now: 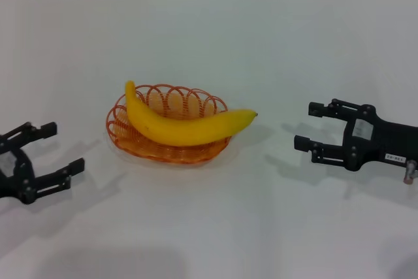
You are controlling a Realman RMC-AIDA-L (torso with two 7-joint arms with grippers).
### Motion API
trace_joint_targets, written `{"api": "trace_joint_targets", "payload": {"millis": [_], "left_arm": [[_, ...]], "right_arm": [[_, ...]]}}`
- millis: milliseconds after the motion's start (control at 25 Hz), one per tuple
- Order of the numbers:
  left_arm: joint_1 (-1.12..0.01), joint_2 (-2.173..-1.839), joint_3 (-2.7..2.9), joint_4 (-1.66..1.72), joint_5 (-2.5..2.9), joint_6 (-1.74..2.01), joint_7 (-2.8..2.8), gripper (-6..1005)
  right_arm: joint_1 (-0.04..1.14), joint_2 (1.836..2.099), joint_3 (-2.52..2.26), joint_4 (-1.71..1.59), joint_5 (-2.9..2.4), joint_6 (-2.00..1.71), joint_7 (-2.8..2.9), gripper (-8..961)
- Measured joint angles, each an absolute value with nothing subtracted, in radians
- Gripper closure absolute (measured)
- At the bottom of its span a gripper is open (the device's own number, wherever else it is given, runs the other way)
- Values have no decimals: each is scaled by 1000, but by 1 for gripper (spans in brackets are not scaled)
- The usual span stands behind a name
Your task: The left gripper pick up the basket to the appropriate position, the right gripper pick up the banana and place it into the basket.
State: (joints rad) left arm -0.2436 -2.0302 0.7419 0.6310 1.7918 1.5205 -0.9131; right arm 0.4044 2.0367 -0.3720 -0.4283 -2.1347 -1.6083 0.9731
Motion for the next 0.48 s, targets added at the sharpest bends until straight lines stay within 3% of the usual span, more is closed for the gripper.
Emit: {"api": "trace_joint_targets", "payload": {"millis": [480], "left_arm": [[-291,-2029,728,599,1784,1517,-901,141]], "right_arm": [[435,2042,-499,-394,-2139,-1598,917,160]]}}
